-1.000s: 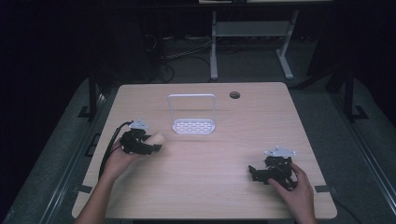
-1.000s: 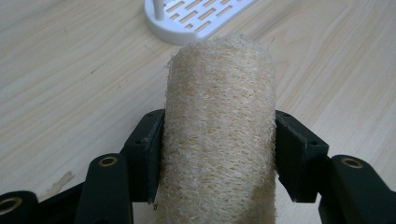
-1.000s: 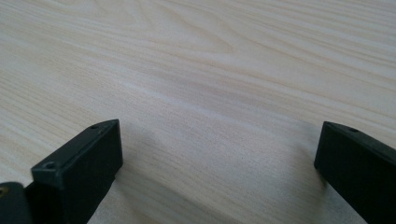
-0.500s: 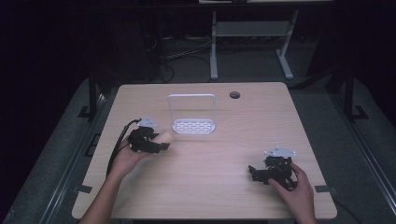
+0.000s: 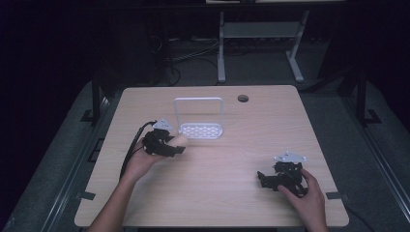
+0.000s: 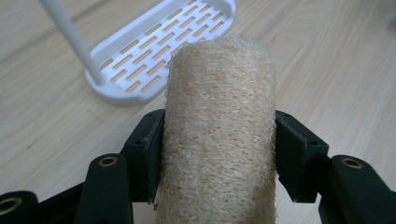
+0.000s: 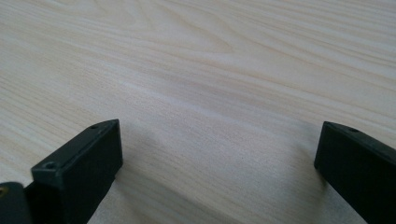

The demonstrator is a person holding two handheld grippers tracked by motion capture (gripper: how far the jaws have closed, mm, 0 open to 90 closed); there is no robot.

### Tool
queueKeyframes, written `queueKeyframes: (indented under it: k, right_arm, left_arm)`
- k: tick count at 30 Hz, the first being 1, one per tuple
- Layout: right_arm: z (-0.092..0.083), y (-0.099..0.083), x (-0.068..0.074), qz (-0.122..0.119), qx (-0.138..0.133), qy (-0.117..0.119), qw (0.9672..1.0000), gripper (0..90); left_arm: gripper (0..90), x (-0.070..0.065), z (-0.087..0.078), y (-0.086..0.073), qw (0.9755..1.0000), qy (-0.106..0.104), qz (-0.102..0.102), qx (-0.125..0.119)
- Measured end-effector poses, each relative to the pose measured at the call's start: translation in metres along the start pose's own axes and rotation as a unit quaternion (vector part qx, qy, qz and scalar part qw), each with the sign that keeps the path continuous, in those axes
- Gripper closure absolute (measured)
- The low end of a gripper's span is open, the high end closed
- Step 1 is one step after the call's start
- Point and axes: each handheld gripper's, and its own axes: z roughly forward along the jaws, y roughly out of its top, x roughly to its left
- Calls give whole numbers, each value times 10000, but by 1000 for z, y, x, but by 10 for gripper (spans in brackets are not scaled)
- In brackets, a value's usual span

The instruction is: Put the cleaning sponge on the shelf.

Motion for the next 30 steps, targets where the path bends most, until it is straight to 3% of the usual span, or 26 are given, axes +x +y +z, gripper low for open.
queueKeyframes:
  k: [11, 16, 30]
  right_arm:
    - [0, 0, 0, 1, -1, 0, 10000, 5]
    - [0, 0, 0, 2, -1, 1, 10000, 5]
    - [0, 0, 0, 2, -1, 1, 10000, 5]
  left_arm:
    - [404, -2, 11, 17, 9999, -28, 139, 25]
    - [404, -1, 17, 23, 9999, -41, 73, -64]
    - [404, 0, 38, 38, 9999, 8, 117, -2]
